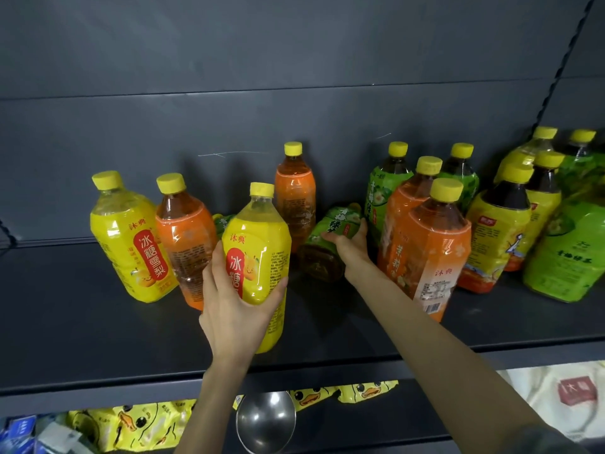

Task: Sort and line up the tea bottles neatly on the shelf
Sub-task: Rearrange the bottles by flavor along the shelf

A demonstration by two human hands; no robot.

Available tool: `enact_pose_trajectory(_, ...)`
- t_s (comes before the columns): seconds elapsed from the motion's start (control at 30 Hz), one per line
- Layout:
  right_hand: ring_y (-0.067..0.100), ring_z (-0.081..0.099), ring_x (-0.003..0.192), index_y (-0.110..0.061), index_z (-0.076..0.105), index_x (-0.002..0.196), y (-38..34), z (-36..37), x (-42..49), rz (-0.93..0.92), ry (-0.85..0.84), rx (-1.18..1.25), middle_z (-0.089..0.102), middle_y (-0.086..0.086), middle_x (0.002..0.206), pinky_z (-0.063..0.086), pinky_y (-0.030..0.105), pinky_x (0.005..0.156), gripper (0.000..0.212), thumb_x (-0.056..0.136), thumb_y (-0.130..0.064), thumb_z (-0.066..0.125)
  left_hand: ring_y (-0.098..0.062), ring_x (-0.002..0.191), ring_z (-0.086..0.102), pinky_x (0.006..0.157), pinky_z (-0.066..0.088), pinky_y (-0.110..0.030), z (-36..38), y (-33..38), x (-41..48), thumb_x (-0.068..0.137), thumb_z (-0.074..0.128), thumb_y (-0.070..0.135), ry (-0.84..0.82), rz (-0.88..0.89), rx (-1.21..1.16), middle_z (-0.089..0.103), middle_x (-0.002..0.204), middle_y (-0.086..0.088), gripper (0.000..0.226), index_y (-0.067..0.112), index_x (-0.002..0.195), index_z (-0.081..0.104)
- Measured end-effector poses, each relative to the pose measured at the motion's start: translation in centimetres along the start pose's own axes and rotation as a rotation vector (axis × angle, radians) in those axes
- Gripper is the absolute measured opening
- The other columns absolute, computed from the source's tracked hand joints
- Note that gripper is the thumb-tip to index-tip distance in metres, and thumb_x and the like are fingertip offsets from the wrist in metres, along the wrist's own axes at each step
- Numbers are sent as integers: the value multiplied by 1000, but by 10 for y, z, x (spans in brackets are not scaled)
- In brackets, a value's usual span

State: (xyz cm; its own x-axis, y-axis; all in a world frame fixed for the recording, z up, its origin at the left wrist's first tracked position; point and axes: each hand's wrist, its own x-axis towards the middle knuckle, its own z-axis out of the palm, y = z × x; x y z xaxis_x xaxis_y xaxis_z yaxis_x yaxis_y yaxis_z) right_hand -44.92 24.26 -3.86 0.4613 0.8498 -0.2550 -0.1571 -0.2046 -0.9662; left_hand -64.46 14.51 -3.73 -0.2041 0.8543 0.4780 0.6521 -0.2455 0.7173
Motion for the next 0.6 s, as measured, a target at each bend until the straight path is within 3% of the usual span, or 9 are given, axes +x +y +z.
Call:
enact_pose_trajectory(0.1, 34, 33, 134, -42, 2, 149, 5, 2, -1, -48, 2, 28, 25, 10, 152, 34, 54, 107, 103, 78, -20, 74, -26, 126, 39, 83, 45, -53, 1, -3, -7, 62, 65, 73, 33, 0, -40, 37, 138, -6, 109, 22, 146, 18)
enact_pose_trajectory(0.23, 31, 32, 136, -44, 4, 148, 12, 1, -4, -136, -27, 47, 28, 7, 151, 32, 56, 108, 104, 77, -20, 75, -26, 127, 40, 83, 45, -50, -1, -6, -14, 58, 55, 75, 58, -14, -94, 33, 140, -5, 105, 30, 143, 14)
enact_pose_trajectory(0.37, 29, 30, 137, -45, 3, 147, 21, -1, -12, -232, -50, 52, 26, 6, 151, 31, 55, 109, 99, 81, -19, 72, -30, 127, 40, 89, 43, -49, -1, -10, -22, 55, 67, 71, 53, -47, -150, 28, 143, -8, 108, 36, 140, 11)
enact_pose_trajectory(0.5, 28, 28, 138, -45, 1, 147, 26, 0, -23, -369, -15, -23, 24, 5, 151, 30, 52, 109, 101, 81, -19, 73, -34, 127, 40, 92, 44, -53, 0, -12, -24, 58, 70, 65, 35, -46, -127, 29, 142, -13, 113, 26, 145, 10)
enact_pose_trajectory(0.6, 28, 24, 138, -48, -1, 146, 27, 1, -32, -465, -8, -103, 21, 5, 151, 27, 54, 109, 104, 79, -22, 74, -32, 128, 39, 93, 43, -50, -1, -12, -24, 59, 73, 66, 37, -29, -132, 28, 143, -12, 113, 28, 145, 9)
